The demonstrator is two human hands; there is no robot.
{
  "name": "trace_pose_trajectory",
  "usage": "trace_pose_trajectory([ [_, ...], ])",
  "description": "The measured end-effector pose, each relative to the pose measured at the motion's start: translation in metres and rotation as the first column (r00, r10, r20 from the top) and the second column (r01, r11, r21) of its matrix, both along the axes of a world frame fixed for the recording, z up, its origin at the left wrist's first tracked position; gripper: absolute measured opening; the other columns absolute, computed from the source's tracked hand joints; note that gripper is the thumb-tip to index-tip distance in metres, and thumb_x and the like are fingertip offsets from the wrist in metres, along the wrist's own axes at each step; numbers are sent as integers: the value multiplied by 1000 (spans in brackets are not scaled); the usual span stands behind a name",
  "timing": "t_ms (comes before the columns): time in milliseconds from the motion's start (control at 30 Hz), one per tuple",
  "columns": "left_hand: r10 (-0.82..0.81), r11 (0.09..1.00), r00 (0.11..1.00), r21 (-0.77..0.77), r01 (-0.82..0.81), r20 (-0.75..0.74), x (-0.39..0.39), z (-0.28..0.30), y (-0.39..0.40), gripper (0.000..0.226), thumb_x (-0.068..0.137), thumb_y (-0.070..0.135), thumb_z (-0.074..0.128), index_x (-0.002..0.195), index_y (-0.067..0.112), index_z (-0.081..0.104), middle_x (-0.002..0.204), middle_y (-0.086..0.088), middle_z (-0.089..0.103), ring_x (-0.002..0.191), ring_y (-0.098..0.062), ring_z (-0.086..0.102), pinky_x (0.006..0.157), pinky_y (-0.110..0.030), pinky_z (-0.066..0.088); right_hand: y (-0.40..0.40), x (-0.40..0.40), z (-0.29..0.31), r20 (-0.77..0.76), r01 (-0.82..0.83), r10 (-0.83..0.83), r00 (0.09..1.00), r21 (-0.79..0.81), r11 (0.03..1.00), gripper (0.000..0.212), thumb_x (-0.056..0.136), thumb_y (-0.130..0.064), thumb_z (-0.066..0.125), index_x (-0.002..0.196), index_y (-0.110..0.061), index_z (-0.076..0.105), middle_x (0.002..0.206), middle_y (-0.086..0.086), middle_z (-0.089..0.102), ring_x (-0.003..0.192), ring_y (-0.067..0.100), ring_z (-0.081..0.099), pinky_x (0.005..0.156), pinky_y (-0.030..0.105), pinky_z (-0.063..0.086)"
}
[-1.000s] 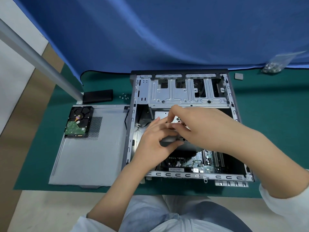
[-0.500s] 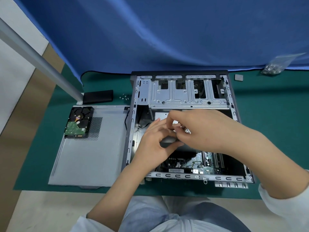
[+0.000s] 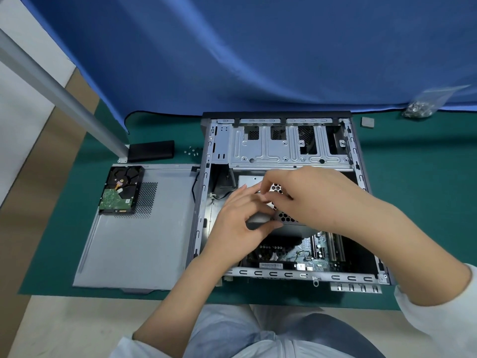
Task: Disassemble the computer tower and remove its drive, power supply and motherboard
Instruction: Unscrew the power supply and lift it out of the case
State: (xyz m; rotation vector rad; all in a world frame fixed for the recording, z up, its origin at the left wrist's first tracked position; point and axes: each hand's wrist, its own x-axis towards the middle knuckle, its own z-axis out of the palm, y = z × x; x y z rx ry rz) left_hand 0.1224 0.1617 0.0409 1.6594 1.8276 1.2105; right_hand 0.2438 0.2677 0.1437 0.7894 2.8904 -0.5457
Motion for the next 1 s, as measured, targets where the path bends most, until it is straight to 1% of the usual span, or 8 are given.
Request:
trace_pose_trajectory([
  [100, -10, 999, 1000, 39, 9, 23, 1, 3, 1, 14, 73, 28, 79, 79, 28, 66, 97, 28, 59, 104, -2, 55, 98, -50, 40, 1, 2, 2, 10, -12, 13, 1000, -97, 995, 16, 88, -40, 45, 104, -42, 45, 79, -15, 60, 78, 12, 55, 62, 31, 42],
  [167, -16, 999, 1000, 44, 15, 21, 0, 1, 0, 14, 74, 30, 77, 83, 28, 67, 101, 29, 59, 108, -1, 54, 98, -49, 40, 0, 2, 2, 11, -24, 25, 1000, -83, 996, 11, 87, -43, 45, 97, -41, 49, 74, -16, 57, 74, 10, 53, 59, 30, 41],
  [300, 1, 1000, 1000, 11, -1, 5, -1, -2, 0, 13, 72, 28, 81, 78, 25, 69, 100, 28, 61, 115, -8, 56, 108, -46, 33, 1, -1, -1, 26, -9, 8, 1000, 39, 999, 23, 94, -53, 36, 94, -36, 52, 60, -14, 43, 67, 14, 47, 54, 29, 32],
  [367, -1, 1000, 1000, 29, 1, 11, 0, 0, 1, 14, 71, 25, 82, 76, 25, 69, 97, 29, 61, 110, -6, 57, 104, -48, 36, 2, -1, -1, 17, -1, 1, 1000, 5, 1000, 14, 93, -45, 41, 102, -40, 50, 63, -14, 46, 67, 12, 48, 57, 31, 34],
  [500, -4, 998, 1000, 61, 2, 29, 1, 3, 1, 14, 74, 30, 74, 83, 30, 63, 100, 29, 58, 105, 5, 52, 97, -49, 41, 0, 0, 0, 20, -22, 24, 1000, -91, 996, 17, 84, -37, 47, 100, -42, 49, 67, -17, 51, 64, 2, 46, 54, 28, 37],
  [667, -12, 1000, 1000, 27, 12, 7, 0, 0, 0, 14, 72, 23, 81, 79, 24, 69, 99, 23, 63, 114, -11, 56, 104, -50, 36, 1, -1, -1, 36, -21, 20, 999, 17, 1000, 19, 93, -49, 38, 90, -37, 52, 60, -15, 43, 66, 12, 45, 52, 28, 31],
  [833, -7, 998, 999, 66, 4, 35, 1, 3, 1, 13, 73, 26, 77, 81, 27, 67, 99, 32, 57, 104, 3, 52, 96, -50, 41, 1, 0, 2, 44, -7, 12, 999, -119, 993, 18, 85, -42, 47, 103, -46, 49, 68, -19, 50, 73, 8, 51, 66, 32, 47],
  [1000, -3, 1000, 1000, 9, 2, 23, 0, 2, 1, 13, 72, 26, 81, 79, 27, 70, 101, 25, 62, 115, -11, 56, 104, -50, 36, 0, -1, -2, 20, 47, -46, 999, -24, 999, 25, 93, -53, 36, 95, -36, 55, 63, -14, 46, 69, 12, 46, 59, 31, 36],
])
